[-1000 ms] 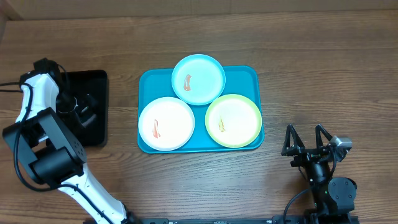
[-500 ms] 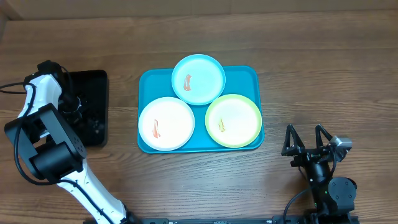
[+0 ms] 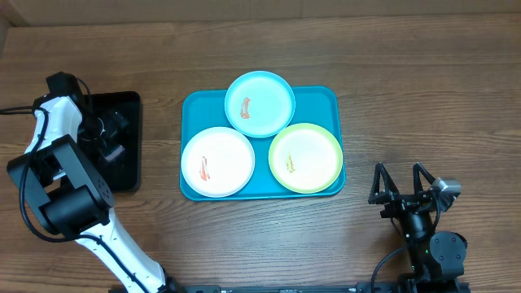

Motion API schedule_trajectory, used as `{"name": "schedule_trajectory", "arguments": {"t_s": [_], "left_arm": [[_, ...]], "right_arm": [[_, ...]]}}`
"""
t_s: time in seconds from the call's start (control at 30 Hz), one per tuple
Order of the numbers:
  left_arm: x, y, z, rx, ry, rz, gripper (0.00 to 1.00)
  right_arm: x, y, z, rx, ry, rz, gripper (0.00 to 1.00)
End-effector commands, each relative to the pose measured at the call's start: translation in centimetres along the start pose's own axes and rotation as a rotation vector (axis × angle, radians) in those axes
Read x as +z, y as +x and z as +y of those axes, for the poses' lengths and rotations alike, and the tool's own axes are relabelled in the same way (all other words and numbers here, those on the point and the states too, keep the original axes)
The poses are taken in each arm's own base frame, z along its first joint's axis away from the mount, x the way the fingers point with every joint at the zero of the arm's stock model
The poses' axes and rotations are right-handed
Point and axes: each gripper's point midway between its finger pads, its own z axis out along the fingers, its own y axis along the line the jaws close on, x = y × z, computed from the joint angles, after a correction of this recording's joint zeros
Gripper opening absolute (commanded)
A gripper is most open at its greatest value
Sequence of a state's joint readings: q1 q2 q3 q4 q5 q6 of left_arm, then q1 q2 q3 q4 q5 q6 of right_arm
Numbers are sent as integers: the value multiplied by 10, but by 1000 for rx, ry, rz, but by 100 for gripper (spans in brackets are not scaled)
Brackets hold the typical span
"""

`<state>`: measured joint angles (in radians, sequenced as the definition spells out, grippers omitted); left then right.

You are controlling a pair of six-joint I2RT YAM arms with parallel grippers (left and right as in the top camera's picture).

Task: Clean dirty plates on tray and stack at the side
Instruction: 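Grasp the green-and-tan sponge with the left gripper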

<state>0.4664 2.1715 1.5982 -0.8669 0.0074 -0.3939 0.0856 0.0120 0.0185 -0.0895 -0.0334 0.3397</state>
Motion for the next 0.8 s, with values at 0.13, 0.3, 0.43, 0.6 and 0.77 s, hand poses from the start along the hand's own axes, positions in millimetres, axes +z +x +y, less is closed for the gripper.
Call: {"name": "schedule_trajectory", "arguments": {"t_s": [0.13,0.3,0.43,0.6,0.77], "left_arm": [[9,-27,1,-5,-27,-112,100],[8,-33,-1,-5,-19,-133,100],[8,-38,-3,-6,-12,-154,100],[9,-35,-2,-6,-15,-146,34],[10,-27,2,-5,-28,-112,19]], "right_arm": [[0,0,-3,-6,9,-11,100],[0,0,-2,-6,9,-11,100],[0,0,-2,-6,9,-11,100],[0,0,-3,-6,9,-11,100],[0,0,-2,-6,9,-11,100]]}}
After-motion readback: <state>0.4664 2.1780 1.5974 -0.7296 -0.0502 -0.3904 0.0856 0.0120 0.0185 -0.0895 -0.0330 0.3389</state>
